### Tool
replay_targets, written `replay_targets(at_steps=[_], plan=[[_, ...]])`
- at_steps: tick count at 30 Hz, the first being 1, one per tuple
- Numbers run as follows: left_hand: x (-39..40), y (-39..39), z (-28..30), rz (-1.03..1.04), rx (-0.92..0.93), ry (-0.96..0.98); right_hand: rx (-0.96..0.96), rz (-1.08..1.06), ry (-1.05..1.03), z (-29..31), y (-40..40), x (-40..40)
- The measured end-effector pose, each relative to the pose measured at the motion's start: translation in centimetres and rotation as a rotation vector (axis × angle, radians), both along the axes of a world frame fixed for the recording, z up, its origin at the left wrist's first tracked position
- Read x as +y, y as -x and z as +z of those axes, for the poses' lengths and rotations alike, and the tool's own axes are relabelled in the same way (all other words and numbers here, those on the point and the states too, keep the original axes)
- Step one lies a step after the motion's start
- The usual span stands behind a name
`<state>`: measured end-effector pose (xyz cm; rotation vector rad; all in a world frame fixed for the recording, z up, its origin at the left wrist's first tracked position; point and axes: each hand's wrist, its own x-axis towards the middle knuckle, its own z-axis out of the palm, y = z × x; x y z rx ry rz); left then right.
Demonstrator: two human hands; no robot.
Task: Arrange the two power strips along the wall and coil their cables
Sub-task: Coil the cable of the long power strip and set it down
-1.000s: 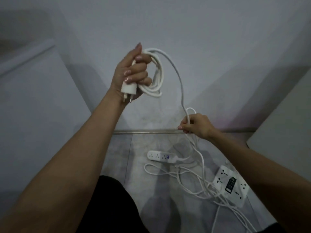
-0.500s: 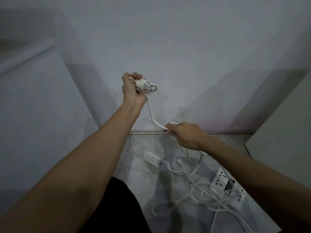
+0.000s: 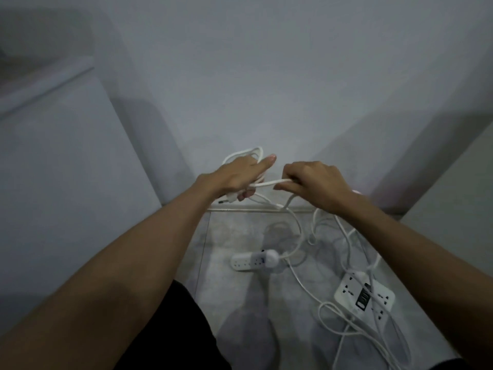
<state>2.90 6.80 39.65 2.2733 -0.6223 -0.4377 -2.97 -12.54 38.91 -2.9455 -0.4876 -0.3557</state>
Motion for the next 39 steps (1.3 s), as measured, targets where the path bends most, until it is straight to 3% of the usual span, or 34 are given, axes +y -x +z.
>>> replay_targets(at_steps=[4,9,12,14,17,20,23,28,31,34,39], plan=[[0.5,0.7,3.3,-0.101,0.237,0.004,0.043,-0.064,-0.174,-0.5,-1.2,-1.7],[2.5,0.0,5.2,-0.225,0.519,0.287,0.004,-0.133,-0.310,-3.0,-2.2,-4.0],[4.2,-1.4,5.2,-0.195,0.630,0.621,0.016,-0.222,-0.433,-4.4,-1.9,-4.3],[5.4,-2.3,5.5,-0.242,0.714,0.917,0.131,-0.292,-0.553,-5.5,-1.2,-5.0],[6.4,-3.3,6.0,-0.374,0.933,1.295,0.279,-0.353,-0.490,-7.0,-0.4,-6.5],[4.8,-3.0,6.3,-0.238,0.815,1.156,0.242,-0.337,-0.495,-5.9,-0.9,-4.6],[1.9,-2.1,6.5,-0.128,0.726,0.977,0.266,-0.099,-0.716,-3.9,-2.1,0.7],[1.8,-2.0,6.8,-0.179,0.880,1.244,0.294,-0.036,-0.957,-4.7,-2.5,6.2],[2.2,-2.3,7.2,-0.142,0.895,1.558,0.349,-0.034,-0.739,-6.1,-2.0,5.9],[2.7,-3.2,7.4,0.184,0.724,1.823,0.331,-0.019,-0.613,-7.3,-1.1,5.5],[1.5,-4.6,4.8,0.644,0.458,1.745,0.351,0.090,-0.326,-6.5,-0.6,5.7]])
